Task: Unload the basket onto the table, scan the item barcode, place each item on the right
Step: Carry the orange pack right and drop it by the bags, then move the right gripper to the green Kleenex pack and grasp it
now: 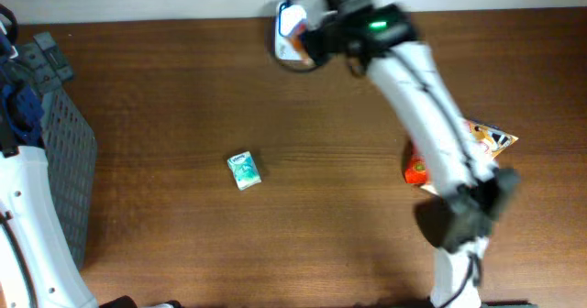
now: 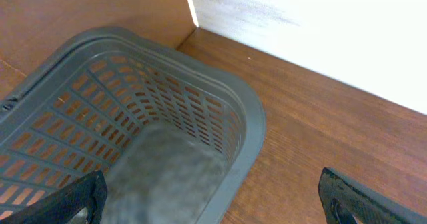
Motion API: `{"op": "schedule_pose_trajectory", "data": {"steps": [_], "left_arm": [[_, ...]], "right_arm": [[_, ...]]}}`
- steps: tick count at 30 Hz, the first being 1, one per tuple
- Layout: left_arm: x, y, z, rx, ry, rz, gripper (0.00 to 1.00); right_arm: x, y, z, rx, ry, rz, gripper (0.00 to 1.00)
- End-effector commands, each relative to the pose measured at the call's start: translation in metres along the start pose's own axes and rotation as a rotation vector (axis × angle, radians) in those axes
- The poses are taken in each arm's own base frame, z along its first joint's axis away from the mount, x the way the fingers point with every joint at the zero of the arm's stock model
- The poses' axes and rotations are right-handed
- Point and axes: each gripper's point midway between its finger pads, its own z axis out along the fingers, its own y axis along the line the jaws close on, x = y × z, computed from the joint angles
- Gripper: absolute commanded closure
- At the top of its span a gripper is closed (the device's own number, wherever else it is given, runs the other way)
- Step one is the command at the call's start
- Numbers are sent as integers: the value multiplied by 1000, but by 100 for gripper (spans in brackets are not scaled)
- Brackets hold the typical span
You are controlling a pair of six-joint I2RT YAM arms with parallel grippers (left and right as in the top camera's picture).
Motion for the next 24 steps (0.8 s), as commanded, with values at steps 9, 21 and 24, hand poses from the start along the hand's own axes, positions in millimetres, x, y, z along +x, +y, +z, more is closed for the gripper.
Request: {"op": "schedule_pose_trajectory", "data": {"steps": [9, 21, 24], "left_arm": [[-1, 2, 0, -6, -3, 6, 1], [-1, 2, 0, -6, -3, 7, 1], [-1, 2, 0, -6, -3, 7, 1]], "right_arm": [[195, -134, 5, 185, 476, 671, 96], [292, -197, 46, 257, 450, 938, 35], [257, -190, 27, 195, 404, 892, 33]]}}
